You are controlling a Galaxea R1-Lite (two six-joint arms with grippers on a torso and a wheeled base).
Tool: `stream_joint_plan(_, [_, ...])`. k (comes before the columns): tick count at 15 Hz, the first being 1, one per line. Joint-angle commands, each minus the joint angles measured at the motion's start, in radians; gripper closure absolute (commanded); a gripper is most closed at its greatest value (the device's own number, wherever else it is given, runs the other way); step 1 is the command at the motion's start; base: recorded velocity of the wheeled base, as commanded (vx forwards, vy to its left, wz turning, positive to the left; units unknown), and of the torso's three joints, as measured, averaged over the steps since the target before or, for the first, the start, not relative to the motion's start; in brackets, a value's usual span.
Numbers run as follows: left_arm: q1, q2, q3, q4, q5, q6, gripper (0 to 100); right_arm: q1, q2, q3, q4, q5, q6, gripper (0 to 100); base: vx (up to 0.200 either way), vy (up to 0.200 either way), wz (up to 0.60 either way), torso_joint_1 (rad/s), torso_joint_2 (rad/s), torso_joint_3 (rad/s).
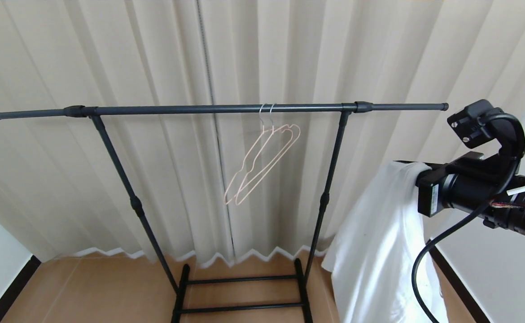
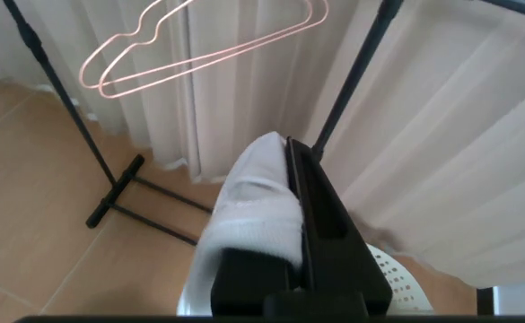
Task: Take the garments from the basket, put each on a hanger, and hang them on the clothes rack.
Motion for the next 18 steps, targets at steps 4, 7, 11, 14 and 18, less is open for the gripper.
stream_joint_plan(4, [-0.077, 0.459, -0.08, -0.036, -0.084, 0.04, 0, 0.046, 0.062, -0.05, 0.001, -0.111, -0.015, 100, 0.0, 0.0, 0.0, 0.0, 0.0, 0.0])
stream_joint_plan(7, [-0.149, 0.824, -0.331, -0.089, -0.116, 0.033, 0, 0.049, 0.201, -0.239, 0.01, -0.12, -0.018, 100, 0.0, 0.0, 0.0, 0.0, 0.0, 0.0])
stream_joint_plan(11, [-0.333, 1.086, -0.541, -0.091, -0.049, 0.03, 0, 0.052, 0.274, -0.265, -0.002, -0.121, 0.044, 100, 0.0, 0.0, 0.0, 0.0, 0.0, 0.0])
stream_joint_plan(14, [-0.517, 1.264, -0.634, -0.134, -0.003, -0.027, 0, 0.092, 0.298, -0.294, -0.001, -0.135, 0.088, 100, 0.0, 0.0, 0.0, 0.0, 0.0, 0.0])
stream_joint_plan(18, [-0.636, 1.484, -0.698, -0.295, 0.031, -0.089, 0, 0.164, 0.369, -0.346, -0.002, -0.21, 0.163, 100, 0.0, 0.0, 0.0, 0.0, 0.0, 0.0])
